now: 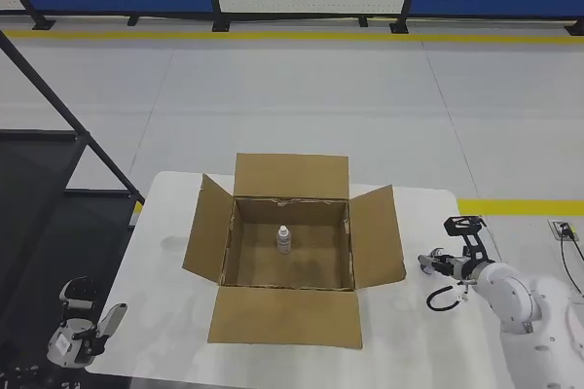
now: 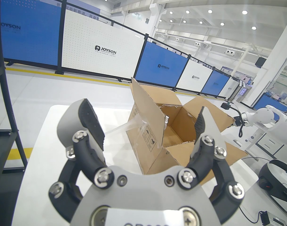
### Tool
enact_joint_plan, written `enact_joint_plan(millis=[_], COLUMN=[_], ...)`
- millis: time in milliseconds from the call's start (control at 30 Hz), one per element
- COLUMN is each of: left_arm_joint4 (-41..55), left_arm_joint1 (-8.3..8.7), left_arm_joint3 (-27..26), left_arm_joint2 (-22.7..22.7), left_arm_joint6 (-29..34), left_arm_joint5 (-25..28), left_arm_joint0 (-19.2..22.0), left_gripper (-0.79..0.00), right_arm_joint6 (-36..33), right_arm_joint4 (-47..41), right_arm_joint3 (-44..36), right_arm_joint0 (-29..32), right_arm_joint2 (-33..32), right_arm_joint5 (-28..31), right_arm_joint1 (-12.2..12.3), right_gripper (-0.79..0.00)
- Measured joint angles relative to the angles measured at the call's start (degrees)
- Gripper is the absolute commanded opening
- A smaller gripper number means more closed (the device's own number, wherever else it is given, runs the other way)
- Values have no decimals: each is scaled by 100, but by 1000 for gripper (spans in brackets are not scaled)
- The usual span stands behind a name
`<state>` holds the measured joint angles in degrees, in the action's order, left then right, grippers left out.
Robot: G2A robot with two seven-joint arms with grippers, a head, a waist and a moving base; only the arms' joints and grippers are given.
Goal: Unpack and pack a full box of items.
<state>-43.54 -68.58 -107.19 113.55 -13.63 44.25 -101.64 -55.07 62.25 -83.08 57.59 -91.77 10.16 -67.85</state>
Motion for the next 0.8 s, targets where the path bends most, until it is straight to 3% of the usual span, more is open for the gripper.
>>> enact_joint_plan(millis=[100,167,500,600,800], left_arm_joint4=[0,0,0,0,0], left_arm_joint1=[0,0,0,0,0], left_arm_joint3=[0,0,0,0,0], left_arm_joint2=[0,0,0,0,0], left_arm_joint6=[0,0,0,0,0], left_arm_joint5=[0,0,0,0,0], left_arm_joint0=[0,0,0,0,0], left_gripper=[0,0,0,0,0], right_arm_joint6=[18,19,180,354,863], right_arm_joint4=[-88,-135,-448,-586,-931], right_arm_joint3=[347,507,388,-178,-2170], right_arm_joint0=[-168,-250,-259,-77,401], right_arm_joint2=[41,69,-89,-301,-648], right_arm_joint5=[99,143,292,256,-82], right_arm_joint1=[13,21,96,132,154], right_gripper=[-606,-785,-785,-785,-785])
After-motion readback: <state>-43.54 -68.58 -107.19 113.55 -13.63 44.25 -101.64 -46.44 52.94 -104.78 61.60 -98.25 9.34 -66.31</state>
